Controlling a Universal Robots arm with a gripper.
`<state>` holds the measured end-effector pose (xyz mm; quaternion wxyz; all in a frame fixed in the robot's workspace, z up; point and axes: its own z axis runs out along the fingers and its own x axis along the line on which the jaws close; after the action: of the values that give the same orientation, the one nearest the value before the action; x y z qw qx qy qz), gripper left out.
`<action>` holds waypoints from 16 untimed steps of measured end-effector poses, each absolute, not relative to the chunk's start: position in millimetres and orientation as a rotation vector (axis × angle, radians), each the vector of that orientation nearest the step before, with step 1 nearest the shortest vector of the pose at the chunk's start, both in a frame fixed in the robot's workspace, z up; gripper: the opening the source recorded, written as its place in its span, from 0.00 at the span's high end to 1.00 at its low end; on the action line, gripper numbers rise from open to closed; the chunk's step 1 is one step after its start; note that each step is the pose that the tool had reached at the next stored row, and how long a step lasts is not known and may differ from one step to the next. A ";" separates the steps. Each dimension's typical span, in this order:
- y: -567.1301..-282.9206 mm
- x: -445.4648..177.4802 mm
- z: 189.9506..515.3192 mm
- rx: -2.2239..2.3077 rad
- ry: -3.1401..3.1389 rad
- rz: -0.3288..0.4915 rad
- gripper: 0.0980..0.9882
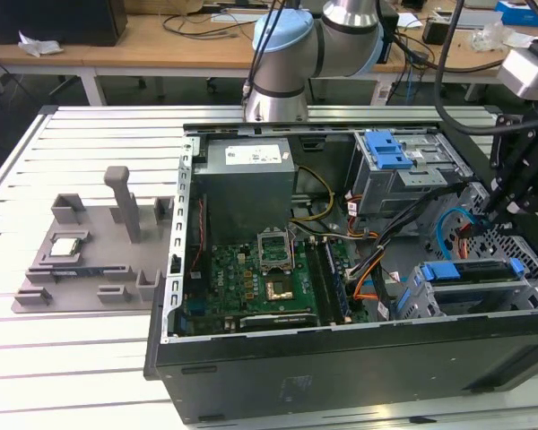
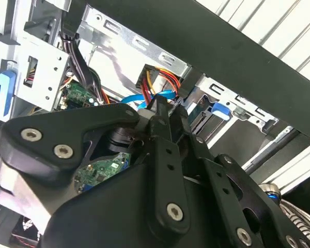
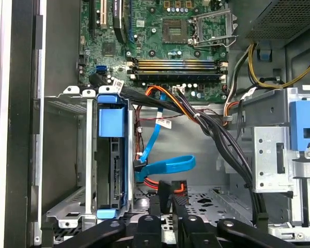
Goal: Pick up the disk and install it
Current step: 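Insert the first disk wire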
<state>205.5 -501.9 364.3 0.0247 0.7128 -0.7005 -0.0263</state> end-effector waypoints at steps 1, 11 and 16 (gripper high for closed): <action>-501.9 205.4 364.3 2.205 -2.167 -0.081 0.84; -491.9 200.2 358.4 2.169 -2.137 -0.008 0.84; -494.1 200.3 353.8 2.163 -2.131 0.004 0.84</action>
<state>200.3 -494.1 353.8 0.0523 0.7114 -0.7009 0.0015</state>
